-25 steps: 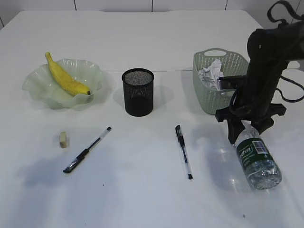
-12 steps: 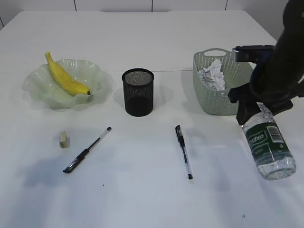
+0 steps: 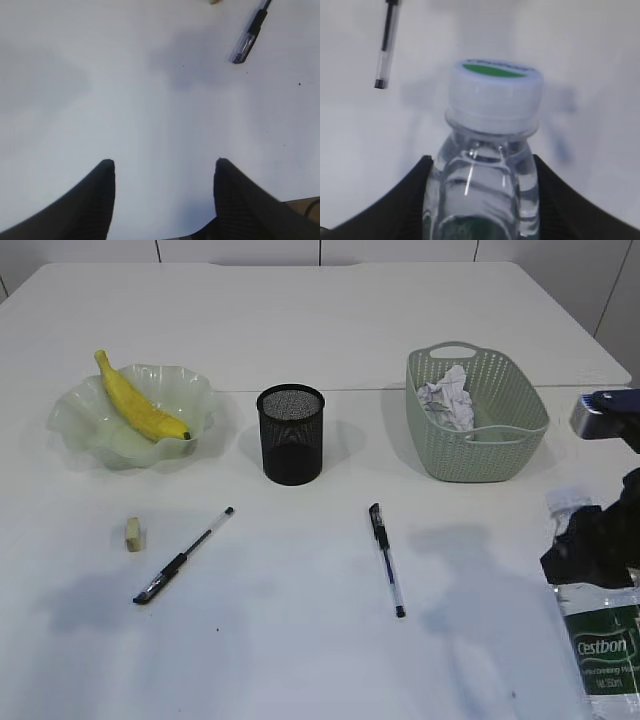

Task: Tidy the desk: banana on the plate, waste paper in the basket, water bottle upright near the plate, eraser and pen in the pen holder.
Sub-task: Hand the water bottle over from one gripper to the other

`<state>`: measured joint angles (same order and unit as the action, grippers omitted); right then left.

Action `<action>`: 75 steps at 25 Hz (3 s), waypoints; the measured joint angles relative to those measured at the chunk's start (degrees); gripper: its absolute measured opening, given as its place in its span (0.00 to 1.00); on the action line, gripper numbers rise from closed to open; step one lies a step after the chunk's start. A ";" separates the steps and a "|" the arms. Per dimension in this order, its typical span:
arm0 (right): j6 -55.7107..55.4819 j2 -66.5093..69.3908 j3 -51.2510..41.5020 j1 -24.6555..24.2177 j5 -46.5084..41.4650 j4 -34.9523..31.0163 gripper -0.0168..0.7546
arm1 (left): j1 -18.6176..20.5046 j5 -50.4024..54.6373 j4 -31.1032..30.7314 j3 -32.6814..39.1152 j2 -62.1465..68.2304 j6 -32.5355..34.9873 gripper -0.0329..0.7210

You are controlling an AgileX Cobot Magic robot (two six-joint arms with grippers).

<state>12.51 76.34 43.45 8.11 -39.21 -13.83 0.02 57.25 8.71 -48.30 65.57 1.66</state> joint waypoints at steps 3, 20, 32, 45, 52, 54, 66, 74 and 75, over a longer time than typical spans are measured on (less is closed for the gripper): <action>4.59 -4.03 -2.26 0.00 2.49 -3.75 0.51 | 0.00 -0.25 0.00 0.00 0.00 0.00 0.62; 80.36 -4.81 -2.70 0.00 -0.26 -74.51 0.51 | 0.00 -1.02 1.10 0.00 0.00 0.00 0.62; 87.22 1.81 7.05 1.96 -11.10 -84.10 0.51 | 0.00 -2.29 1.40 0.00 0.00 0.00 0.62; 88.64 9.20 14.93 14.81 -10.61 -84.25 0.51 | 0.00 -3.03 1.63 0.00 0.00 0.00 0.62; 89.33 9.33 14.93 14.81 -9.64 -84.25 0.51 | 0.00 -4.72 3.59 0.00 0.00 0.00 0.62; 89.33 9.33 14.93 14.81 -9.64 -84.25 0.51 | 0.00 -6.84 5.13 0.00 0.00 0.00 0.61; 89.46 9.43 14.93 14.81 -7.21 -84.36 0.51 | 0.00 -30.61 22.91 10.62 0.00 23.80 0.61; 89.72 9.43 14.93 14.81 -4.64 -84.45 0.51 | 0.00 -37.64 65.48 18.72 0.00 73.94 0.61; 89.72 9.43 14.93 14.81 -4.64 -84.48 0.51 | 0.00 -36.17 72.05 18.83 0.00 79.76 0.61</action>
<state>102.22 85.77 58.38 22.92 -43.85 -98.31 0.02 21.08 80.76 -29.47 65.57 81.42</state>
